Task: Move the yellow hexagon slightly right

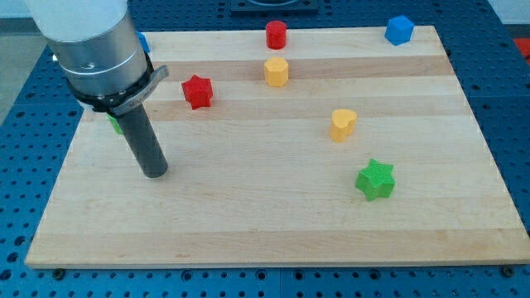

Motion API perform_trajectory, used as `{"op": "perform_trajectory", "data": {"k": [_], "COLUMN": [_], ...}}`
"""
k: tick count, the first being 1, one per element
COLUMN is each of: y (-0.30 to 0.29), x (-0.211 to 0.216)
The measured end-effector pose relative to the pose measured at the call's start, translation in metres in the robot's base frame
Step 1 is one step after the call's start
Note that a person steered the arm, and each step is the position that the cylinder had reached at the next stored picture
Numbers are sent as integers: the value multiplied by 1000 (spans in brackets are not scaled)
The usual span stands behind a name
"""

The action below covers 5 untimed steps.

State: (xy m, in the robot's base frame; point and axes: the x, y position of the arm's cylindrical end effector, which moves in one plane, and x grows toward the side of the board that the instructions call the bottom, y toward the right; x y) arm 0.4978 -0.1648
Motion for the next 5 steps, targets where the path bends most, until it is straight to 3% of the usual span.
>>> {"op": "perform_trajectory", "data": {"k": [1,3,5], "y": [46,61,93], "x": [0,0,-49]}}
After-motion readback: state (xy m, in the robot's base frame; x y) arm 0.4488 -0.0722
